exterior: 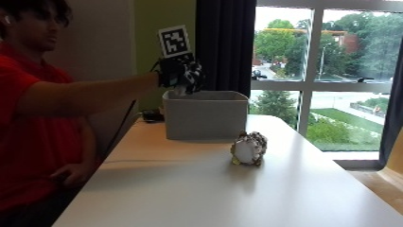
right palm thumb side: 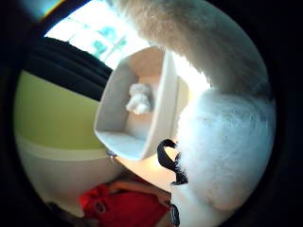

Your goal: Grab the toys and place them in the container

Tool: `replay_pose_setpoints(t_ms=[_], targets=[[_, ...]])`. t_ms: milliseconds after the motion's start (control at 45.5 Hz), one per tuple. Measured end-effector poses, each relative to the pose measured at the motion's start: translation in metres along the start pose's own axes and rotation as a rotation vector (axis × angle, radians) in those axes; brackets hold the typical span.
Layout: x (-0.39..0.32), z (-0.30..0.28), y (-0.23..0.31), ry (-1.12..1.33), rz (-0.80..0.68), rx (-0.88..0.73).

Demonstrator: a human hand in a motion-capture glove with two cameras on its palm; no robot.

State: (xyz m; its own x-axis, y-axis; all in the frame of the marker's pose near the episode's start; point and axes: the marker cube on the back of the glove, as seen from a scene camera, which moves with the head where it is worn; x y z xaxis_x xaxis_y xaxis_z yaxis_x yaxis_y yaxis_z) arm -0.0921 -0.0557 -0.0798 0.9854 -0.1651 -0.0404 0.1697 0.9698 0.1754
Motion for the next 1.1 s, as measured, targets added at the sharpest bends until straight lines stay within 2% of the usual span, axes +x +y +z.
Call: replay_pose_setpoints(t_ms=[88,198,330,637,791,923,1099], targets=[[-0.04,-0.015,-0.029,-0.001,0.095,0.02],[-0.08,-0.021,-0.048,0.035,-0.099,-0.064],[-0.12,-0.021,-0.072,0.007,-0.117,-0.125],[-0.177,-0.001,-0.086,-0.008,-0.201,-0.119],[-0.173,0.007,-0.083,-0.059,-0.224,-0.199],[-0.145,0.004,-0.075,-0.102,-0.238,-0.191],[-0.093,0.005,-0.061,-0.038,-0.161,-0.168]])
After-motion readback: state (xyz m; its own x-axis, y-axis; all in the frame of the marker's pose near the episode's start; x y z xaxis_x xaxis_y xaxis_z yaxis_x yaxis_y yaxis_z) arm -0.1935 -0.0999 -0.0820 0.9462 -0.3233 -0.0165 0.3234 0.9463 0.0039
